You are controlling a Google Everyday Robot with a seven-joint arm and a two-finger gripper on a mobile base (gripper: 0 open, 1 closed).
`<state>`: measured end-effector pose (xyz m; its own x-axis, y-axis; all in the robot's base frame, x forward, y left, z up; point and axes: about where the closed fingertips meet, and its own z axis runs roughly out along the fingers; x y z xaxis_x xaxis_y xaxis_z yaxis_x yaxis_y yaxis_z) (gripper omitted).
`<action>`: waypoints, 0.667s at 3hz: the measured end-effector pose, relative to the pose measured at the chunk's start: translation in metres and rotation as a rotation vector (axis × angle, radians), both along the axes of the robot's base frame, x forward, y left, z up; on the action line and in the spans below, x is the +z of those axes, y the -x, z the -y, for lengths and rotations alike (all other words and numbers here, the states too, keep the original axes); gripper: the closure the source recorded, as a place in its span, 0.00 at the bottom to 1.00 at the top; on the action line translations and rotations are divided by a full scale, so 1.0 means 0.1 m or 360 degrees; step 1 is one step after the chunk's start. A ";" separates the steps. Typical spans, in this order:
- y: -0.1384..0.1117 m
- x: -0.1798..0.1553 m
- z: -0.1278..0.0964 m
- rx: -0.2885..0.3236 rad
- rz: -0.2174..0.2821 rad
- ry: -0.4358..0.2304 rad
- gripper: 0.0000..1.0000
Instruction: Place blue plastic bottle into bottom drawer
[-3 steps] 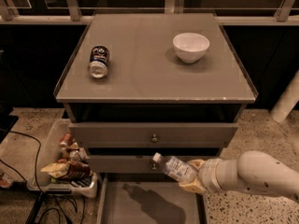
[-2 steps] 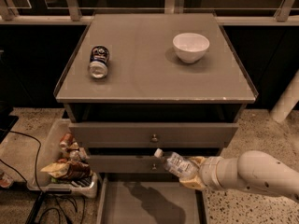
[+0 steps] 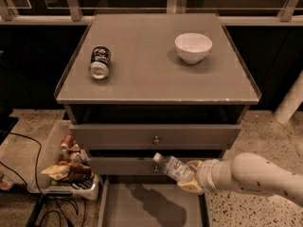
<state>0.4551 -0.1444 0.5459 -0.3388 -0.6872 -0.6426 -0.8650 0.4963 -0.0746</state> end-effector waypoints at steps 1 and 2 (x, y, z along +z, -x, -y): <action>-0.09 -0.63 -0.01 -0.0078 -0.0111 -0.0007 1.00; -0.15 -1.27 0.06 -0.0158 -0.0156 -0.0012 1.00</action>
Offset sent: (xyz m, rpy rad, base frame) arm 0.0229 -0.0183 -0.2093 0.0115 0.1318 -0.1646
